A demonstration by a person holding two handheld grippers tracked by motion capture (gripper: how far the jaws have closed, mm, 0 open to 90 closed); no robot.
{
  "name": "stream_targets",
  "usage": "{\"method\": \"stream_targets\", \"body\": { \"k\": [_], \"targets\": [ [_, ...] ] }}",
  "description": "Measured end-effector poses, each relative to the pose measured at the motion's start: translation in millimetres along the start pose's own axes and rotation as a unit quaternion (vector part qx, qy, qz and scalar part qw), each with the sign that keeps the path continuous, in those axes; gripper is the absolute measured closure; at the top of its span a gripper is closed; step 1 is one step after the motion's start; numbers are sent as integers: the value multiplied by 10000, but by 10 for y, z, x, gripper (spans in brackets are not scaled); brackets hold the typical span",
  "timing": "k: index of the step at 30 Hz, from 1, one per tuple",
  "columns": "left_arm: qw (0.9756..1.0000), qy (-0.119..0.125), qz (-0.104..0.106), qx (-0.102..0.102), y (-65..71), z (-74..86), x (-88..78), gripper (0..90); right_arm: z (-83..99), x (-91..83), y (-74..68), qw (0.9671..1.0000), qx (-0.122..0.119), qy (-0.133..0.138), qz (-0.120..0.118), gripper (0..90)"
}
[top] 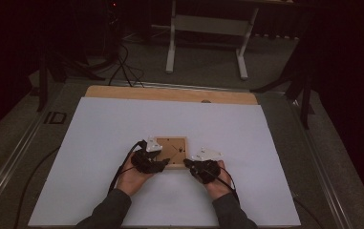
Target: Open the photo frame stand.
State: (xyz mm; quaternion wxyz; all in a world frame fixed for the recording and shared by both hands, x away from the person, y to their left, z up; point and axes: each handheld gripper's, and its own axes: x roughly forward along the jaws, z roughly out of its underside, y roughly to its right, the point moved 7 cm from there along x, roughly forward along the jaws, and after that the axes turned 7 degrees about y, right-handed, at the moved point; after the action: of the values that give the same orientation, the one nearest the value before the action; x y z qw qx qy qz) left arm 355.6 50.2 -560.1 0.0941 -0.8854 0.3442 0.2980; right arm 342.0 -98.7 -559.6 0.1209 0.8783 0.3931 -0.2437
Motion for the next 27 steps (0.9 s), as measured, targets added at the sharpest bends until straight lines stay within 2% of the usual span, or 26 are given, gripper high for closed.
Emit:
{"method": "stream_targets", "body": {
  "k": [2,7,17,18,20,27],
  "targets": [
    [10000,-12,-5,-46,-1,-2,-1,499,0,0,0,10000,3,1,-1,898],
    [10000,-31,-60,22,9,-3,-7,505,0,0,0,10000,2,4,0,898],
    [9995,233,-119,-182,4,-88,-36,506,0,2,2,10000,-3,14,-14,898],
    [9995,245,-145,-169,-5,-92,-37,539,0,2,1,10000,-4,15,-16,898],
    [9992,289,-59,-253,-10,-99,-45,525,1,2,1,10000,7,17,-14,898],
    [9997,201,-63,-159,-31,-69,-101,439,1,3,1,10000,7,26,-18,898]
  ]
}}
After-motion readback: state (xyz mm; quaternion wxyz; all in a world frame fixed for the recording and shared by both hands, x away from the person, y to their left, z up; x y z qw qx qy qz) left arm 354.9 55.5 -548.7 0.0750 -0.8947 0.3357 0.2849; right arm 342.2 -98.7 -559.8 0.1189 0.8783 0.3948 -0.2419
